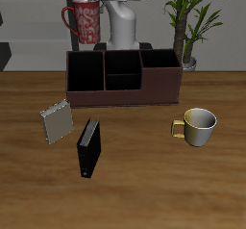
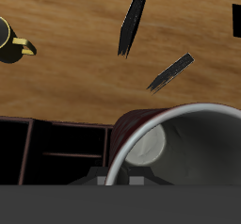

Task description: Place the red mug into the back desk caddy's left compartment

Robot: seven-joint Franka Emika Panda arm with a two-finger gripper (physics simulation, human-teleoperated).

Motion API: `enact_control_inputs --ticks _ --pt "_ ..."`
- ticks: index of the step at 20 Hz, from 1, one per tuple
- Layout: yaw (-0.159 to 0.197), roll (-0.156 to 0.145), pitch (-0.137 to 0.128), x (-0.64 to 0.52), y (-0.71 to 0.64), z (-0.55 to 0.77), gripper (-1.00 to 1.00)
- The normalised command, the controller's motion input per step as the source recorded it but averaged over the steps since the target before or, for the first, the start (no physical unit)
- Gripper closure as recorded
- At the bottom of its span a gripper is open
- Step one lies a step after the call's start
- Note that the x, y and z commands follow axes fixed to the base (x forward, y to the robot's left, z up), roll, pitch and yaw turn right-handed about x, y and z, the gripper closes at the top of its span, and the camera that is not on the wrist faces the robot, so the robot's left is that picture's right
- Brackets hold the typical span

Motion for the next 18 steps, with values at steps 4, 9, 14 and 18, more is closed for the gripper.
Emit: enact_control_inputs --ticks 4,9,14,18 --pt "-0.023 -0.048 0.003 -0.16 -0.29 0.09 1.00" --pt "0.024 0.001 0.005 -0.06 -0.14 0.05 1.00" --pt "0.013 -0.023 0.018 -0.04 -0.27 0.00 1.00" --pt "-0.034 -0.042 0.024 -0.10 -0.32 -0.05 1.00"
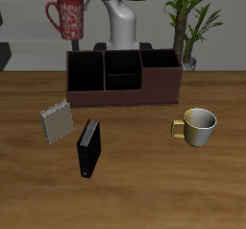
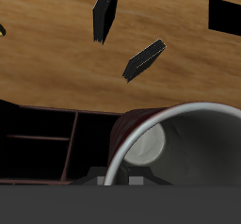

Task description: Place the red mug into the back desk caddy's left compartment

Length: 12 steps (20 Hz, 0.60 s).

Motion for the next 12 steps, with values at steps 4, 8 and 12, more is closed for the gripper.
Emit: enact_control_inputs --ticks 4,8,12 --pt "0.038 0.001 0.021 -0.17 -0.21 -0.05 1.00" --pt "0.037 0.023 0.025 -0.06 -0.26 0.02 1.00" --pt "-0.014 -0.003 0.022 0.05 -0.23 -0.02 1.00"
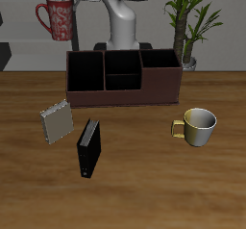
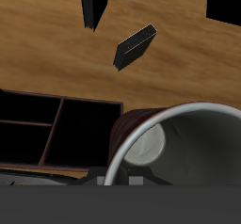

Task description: Place the red mug into the back desk caddy's left compartment

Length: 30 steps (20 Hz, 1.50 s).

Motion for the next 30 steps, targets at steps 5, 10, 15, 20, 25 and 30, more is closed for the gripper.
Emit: enact_control_inputs --ticks 5,10,15,20,25,30 --pt "-0.038 -0.045 0.007 0.08 -0.55 0.07 1.00" --pt "-0.060 -0.049 0.001 0.06 -0.14 -0.05 1.00" --pt "-0.036 -0.030 -0.020 0.02 0.31 -0.13 1.00" --pt "-0.022 -0.008 -0.023 -0.03 0.29 -0.04 1.00" --pt "-0.020 -0.028 -0.026 -0.02 0.33 -0.01 1.00" --pt "-0.041 -0.029 -0.002 0.10 0.27 -0.09 1.00"
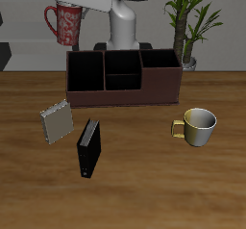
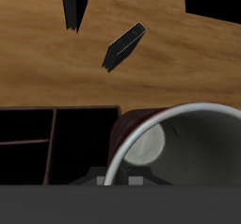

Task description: Place the red mug into the back desk caddy's left compartment

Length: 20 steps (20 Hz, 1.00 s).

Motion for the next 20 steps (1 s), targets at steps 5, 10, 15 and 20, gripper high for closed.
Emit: enact_control_inputs --ticks 5,10,15,20 --pt "-0.025 0.028 0.007 0.10 0.29 -0.04 1.00" --pt "-0.015 0.011 0.007 0.07 0.16 -0.09 1.00" --pt "-0.046 0.006 0.000 0.01 0.13 -0.05 1.00" --pt "0.000 0.007 0.013 0.02 0.14 -0.14 1.00"
